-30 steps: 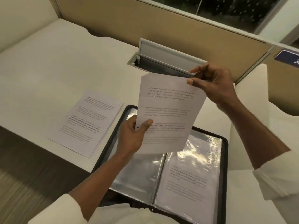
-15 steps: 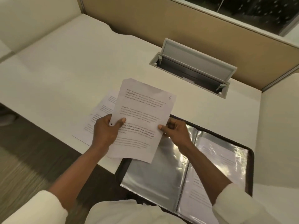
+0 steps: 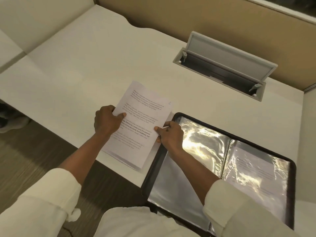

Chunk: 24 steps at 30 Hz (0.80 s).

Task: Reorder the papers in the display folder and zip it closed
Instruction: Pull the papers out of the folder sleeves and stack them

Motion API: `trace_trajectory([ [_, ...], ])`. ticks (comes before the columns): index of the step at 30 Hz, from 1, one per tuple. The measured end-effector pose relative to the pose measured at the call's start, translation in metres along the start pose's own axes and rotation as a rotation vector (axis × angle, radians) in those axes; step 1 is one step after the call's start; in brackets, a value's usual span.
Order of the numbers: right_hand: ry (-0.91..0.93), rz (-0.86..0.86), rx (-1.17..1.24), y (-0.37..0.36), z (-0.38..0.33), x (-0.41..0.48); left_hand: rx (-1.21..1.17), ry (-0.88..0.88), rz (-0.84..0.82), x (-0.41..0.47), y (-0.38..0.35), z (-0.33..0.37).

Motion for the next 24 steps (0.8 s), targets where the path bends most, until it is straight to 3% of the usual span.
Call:
trace_trajectory([
  [5,-0.04,0.013,0.019,-0.019,0.01,-0.001,0.19,0.026,-0.048,0.013,-0.009,-0.01],
  [13,-0.009,0.06,-0.178,-0.021,0.011,-0.001,0.419,0.086,-0.126,0.017,-0.025,-0.012],
  [17,0.047,0.068,-0.291,-0.02,0.003,-0.005,0.535,0.11,-0.067,0.018,-0.025,-0.005],
  [24,0.144,0.044,-0.348,-0.015,0.008,-0.01,0.84,-0.038,0.02,0.009,-0.034,0.02],
])
Point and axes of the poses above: each hand's wrist, its own x-axis towards the middle knuckle, its own y-axis out of the back of the hand, z = x × y, the point moved 8 cm from there along x, towards the middle knuckle, and after that the axes turned 6 degrees about -x, right-handed, at the moved point
